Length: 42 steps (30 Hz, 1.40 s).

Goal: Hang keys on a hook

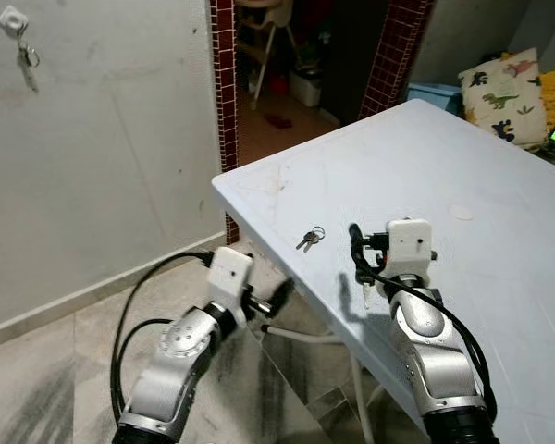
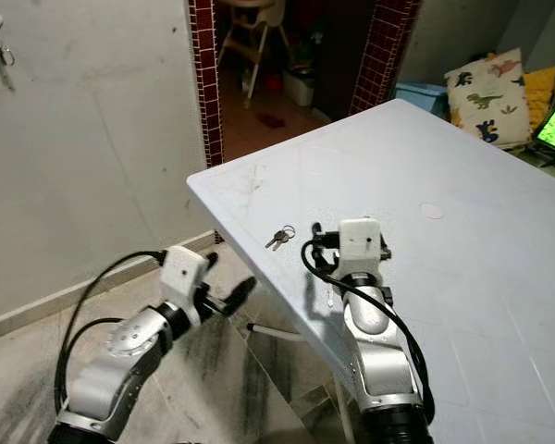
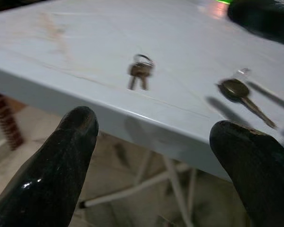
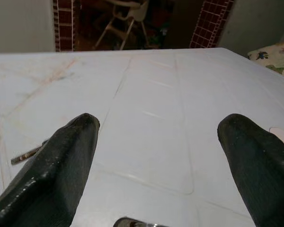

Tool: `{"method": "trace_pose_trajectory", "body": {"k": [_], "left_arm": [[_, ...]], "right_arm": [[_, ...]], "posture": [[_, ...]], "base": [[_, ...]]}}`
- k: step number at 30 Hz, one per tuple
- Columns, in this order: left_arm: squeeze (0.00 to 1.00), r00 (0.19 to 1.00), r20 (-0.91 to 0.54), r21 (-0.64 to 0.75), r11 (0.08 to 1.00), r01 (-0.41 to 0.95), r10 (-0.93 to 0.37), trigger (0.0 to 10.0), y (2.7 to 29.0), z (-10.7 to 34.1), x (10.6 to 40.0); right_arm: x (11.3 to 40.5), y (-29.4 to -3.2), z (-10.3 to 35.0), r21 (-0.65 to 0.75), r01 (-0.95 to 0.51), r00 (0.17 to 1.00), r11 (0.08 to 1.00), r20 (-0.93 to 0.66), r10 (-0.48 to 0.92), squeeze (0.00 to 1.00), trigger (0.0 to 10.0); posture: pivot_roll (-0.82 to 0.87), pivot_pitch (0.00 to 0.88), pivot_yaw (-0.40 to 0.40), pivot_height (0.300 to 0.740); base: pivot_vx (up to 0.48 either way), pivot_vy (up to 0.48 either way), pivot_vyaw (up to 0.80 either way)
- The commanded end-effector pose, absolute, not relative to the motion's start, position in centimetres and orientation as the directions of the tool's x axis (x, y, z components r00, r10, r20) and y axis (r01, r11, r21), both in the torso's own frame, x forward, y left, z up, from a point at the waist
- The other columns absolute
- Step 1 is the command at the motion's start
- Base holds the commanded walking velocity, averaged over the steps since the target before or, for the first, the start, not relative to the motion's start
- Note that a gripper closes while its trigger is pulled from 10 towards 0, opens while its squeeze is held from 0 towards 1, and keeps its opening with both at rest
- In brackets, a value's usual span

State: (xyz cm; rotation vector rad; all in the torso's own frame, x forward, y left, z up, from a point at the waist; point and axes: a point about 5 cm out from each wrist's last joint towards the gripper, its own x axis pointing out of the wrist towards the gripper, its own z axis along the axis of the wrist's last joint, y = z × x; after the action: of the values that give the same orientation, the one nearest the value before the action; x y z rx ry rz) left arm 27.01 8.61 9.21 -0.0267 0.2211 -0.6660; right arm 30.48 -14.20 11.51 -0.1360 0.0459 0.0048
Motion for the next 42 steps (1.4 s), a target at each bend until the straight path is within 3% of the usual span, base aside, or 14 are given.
{"method": "trace_pose_trajectory", "body": {"k": [1,16,25,42], "left_arm": [[0.00,0.715,-0.183,-0.100,0.737,0.669,-0.674,10.0,8.0,9.6,26.5],[0.00,0.681,-0.197,-0.093,0.705,0.703,-0.705,10.0,7.4,9.6,26.3],[0.00,0.680,-0.192,-0.096,0.703,0.705,-0.708,10.0,7.1,9.7,26.3],[0.00,0.681,-0.179,-0.102,0.702,0.705,-0.710,10.0,6.6,9.9,26.4]], "right_arm": [[30.6,-15.0,11.4,-0.179,0.021,0.997,0.984,-0.071,-0.034,0.00,10.0],[28.8,-16.7,8.3,-0.212,0.024,0.967,0.977,-0.242,-0.077,0.00,10.0],[27.5,-15.7,6.7,-0.167,-0.010,0.946,0.986,-0.322,-0.045,0.00,10.0],[28.9,-14.8,7.5,-0.125,-0.001,0.960,0.992,-0.277,-0.034,0.00,10.0]], "posture": [[0.10,0.000,-0.083,0.740],[0.09,0.000,-0.084,0.740],[0.08,0.000,-0.086,0.740],[0.08,0.000,-0.094,0.740]], "base": [[0.000,0.000,0.00],[0.000,0.000,0.00],[0.000,0.000,0.00],[0.000,0.000,0.00]]}}
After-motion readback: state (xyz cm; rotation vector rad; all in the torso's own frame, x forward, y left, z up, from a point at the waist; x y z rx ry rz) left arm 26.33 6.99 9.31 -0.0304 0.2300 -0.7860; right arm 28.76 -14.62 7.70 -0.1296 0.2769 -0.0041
